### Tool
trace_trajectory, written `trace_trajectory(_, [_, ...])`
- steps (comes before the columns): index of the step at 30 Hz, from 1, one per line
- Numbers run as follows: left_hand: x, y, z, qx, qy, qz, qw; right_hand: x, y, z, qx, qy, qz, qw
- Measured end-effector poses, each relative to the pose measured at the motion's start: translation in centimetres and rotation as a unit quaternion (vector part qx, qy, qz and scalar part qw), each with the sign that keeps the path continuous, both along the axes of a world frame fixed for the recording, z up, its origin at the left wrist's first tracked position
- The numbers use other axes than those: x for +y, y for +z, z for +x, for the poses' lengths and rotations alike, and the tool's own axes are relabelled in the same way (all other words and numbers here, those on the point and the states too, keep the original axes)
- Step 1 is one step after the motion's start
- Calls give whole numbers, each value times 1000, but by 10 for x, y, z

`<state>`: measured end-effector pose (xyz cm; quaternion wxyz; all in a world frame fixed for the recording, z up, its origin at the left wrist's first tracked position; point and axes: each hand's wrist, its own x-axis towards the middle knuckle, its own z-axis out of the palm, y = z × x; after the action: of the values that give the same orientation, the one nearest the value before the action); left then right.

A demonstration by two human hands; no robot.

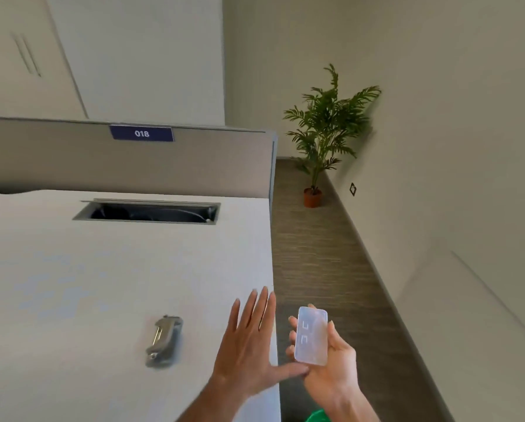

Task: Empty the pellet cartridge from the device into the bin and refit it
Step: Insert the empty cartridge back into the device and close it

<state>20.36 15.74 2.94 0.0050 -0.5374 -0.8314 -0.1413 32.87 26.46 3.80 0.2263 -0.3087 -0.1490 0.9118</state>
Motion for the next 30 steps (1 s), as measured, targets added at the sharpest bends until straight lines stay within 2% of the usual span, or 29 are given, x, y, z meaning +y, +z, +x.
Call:
trace_trajectory(9, [-77, -2, -107, -3, 44, -12, 999, -73, -6, -116, -18, 25, 7, 1000])
trace_trajectory(13, [-100, -5, -134, -29, 39, 10, 999, -96, -7, -146, -20, 29, 9, 999])
trace_trajectory(20, [-123, -14, -150, -58, 25, 4, 998, -117, -17, -169, -51, 35, -3, 998])
trace_trajectory(26, [-121, -26, -151, -42, 33, 19, 998, -116, -27, -170, -66, 44, 2, 997])
trace_trajectory(30, [-124, -37, -157, -78, 11, 3, 997, -113, -30, -168, -70, 57, 2, 996])
